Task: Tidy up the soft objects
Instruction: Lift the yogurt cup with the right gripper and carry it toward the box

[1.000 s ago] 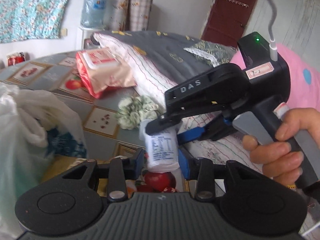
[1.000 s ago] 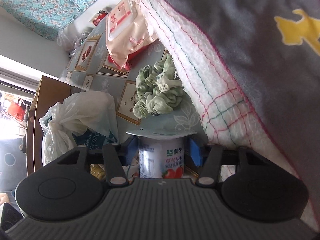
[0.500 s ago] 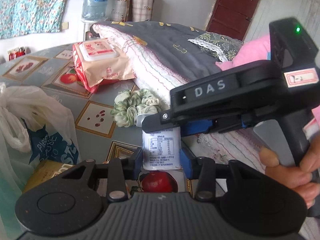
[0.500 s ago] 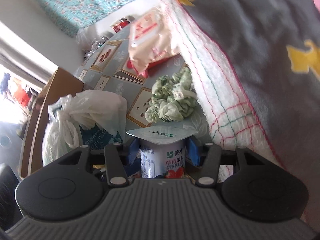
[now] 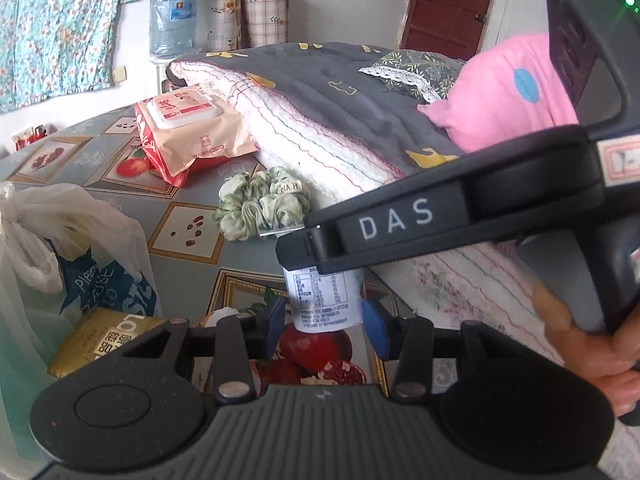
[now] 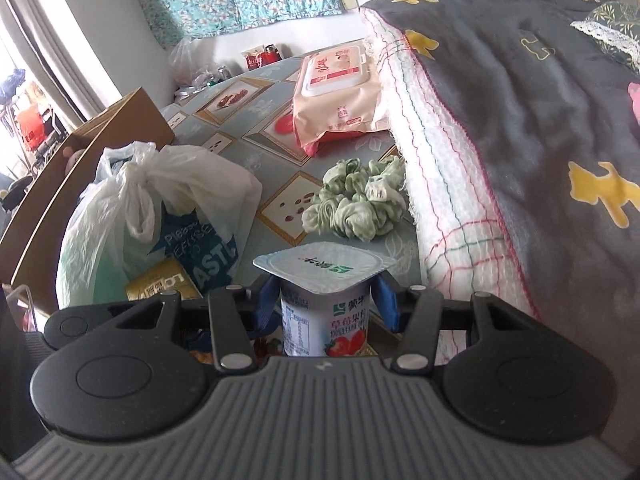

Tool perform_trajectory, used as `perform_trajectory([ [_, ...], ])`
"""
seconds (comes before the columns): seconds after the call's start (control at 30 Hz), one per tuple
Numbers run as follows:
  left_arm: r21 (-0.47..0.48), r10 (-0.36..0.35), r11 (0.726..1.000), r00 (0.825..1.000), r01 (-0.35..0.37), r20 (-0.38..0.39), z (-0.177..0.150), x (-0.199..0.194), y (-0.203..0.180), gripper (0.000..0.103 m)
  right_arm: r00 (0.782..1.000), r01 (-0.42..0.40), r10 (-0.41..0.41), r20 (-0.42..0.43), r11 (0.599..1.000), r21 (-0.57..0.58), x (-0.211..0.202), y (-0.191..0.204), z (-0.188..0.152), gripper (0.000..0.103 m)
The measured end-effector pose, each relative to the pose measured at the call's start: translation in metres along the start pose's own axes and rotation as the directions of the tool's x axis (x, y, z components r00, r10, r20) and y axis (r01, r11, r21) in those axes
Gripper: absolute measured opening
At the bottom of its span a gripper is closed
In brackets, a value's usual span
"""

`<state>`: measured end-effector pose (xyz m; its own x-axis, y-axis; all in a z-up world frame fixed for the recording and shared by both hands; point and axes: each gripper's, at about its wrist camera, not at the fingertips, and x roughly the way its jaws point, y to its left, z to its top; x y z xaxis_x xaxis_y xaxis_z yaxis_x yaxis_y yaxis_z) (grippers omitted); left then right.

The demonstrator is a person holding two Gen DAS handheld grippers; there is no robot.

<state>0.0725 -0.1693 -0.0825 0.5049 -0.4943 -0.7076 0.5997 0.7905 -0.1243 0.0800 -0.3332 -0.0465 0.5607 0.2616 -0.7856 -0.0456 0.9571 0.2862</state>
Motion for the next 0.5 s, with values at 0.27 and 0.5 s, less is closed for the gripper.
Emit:
perform_trajectory([
  [0.27, 0.035, 0.033, 0.999, 0.999, -0.034, 0.007, -0.011, -0.005, -0.009, 0.045, 1.0, -0.001, 0.001, 0.014, 1.0, -0.01, -0.011, 0.004, -0.014, 0.048],
  [0.5, 0.032, 0.041, 0.999, 0.999, -0.042, 0.015, -0.018, -0.012, -0.008, 0.044, 0.999, -0.021, 0.021, 0.026, 1.0, -0.021, -0.021, 0.007, -0.023, 0.042],
])
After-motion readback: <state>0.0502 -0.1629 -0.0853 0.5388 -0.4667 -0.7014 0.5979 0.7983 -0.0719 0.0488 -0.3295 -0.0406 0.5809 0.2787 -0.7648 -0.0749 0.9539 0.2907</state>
